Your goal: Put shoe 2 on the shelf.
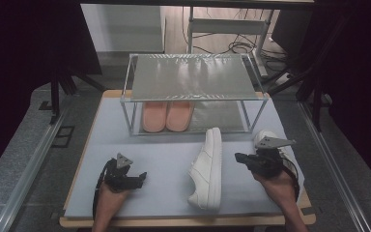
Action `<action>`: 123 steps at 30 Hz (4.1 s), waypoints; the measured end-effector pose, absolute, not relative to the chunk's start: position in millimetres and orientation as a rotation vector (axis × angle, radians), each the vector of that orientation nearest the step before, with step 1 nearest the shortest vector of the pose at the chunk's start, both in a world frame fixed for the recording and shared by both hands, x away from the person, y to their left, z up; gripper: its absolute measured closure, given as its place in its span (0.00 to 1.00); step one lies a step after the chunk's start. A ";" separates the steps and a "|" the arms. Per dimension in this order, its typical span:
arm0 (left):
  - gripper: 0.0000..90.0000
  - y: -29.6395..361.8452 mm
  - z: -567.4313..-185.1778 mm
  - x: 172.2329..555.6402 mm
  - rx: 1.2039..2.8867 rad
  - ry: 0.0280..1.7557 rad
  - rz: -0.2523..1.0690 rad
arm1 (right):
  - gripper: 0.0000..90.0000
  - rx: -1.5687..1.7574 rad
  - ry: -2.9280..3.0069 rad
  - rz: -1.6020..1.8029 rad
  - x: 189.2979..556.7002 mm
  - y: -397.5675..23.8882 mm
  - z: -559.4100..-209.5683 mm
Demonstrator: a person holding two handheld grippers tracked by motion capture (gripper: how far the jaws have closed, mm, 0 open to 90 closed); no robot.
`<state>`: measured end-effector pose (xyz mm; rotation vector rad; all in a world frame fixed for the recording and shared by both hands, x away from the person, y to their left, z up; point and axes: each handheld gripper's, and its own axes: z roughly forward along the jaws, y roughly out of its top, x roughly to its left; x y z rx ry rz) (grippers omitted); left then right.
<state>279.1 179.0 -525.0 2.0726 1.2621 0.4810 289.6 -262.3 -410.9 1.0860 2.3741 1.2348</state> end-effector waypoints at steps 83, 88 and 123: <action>0.15 179.4 -524.6 278.9 2.083 1.255 0.484 | 1.00 1.357 2.273 0.898 296.3 -247.8 -476.5; 0.15 179.4 -524.6 278.8 2.083 1.255 0.485 | 1.00 1.334 2.300 0.944 304.5 -241.7 -478.4; 0.15 179.4 -524.7 278.8 2.081 1.255 0.485 | 1.00 1.264 2.452 1.127 353.1 -223.4 -488.2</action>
